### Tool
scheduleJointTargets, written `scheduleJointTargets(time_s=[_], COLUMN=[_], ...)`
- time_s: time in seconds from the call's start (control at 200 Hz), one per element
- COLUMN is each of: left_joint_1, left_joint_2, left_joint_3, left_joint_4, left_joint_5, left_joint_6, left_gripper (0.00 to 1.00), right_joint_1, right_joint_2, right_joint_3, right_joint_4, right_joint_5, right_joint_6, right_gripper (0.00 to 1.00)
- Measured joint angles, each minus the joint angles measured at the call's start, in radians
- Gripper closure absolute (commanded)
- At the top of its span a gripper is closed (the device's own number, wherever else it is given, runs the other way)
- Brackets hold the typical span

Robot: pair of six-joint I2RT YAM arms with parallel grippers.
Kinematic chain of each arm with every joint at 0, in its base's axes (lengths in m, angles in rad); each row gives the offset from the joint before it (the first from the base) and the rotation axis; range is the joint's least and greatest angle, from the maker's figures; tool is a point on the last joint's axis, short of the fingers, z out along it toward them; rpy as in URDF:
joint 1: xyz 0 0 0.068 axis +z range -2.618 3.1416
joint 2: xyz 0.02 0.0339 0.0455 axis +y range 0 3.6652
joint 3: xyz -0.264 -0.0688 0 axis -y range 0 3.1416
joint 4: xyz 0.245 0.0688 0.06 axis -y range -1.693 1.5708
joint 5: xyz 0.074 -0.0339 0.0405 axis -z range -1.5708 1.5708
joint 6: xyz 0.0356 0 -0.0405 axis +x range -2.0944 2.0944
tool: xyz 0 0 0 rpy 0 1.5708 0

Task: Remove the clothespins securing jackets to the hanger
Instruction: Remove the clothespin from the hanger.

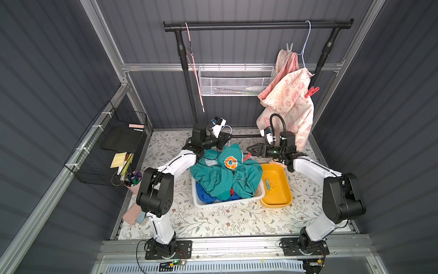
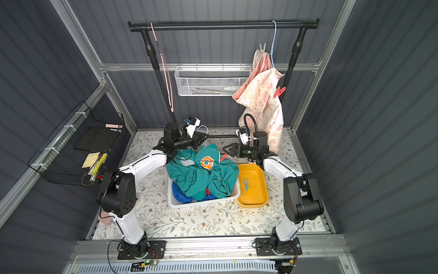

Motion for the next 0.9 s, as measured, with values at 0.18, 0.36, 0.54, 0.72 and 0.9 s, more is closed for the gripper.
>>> scheduleJointTargets(time_s=[0.18, 0.36, 0.54, 0.72, 0.9], left_joint_1=[0.0, 0.0, 0.0, 0.0, 0.0], left_joint_2=[0.041, 0.068, 0.081, 0.083, 0.085], left_joint_3=[0.045, 0.069, 0.071, 0.073, 0.074], left_joint_4=[-0.023, -0.035, -0.035, -0.035, -0.034], left_joint_5=[0.017, 0.021, 0.024, 0.024, 0.024], left_joint_6=[0.002, 0.008, 0.008, 0.008, 0.008], left_gripper=[1.0, 1.0, 1.0, 1.0, 1.0], right_joint_1=[0.019, 0.028, 0.029, 0.029, 0.029], right_joint_2=[0.003, 0.003, 0.003, 0.003, 0.003], right_joint_3=[-0.006, -0.014, -0.018, -0.023, -0.027], right_joint_4=[0.003, -0.005, -0.025, -0.03, -0.036], right_joint_5=[-0.002, 0.004, 0.021, 0.032, 0.036], right_joint_6=[-0.005, -0.027, -0.041, -0.045, -0.045], right_gripper=[0.28, 0.34, 0.43, 0.51, 0.55])
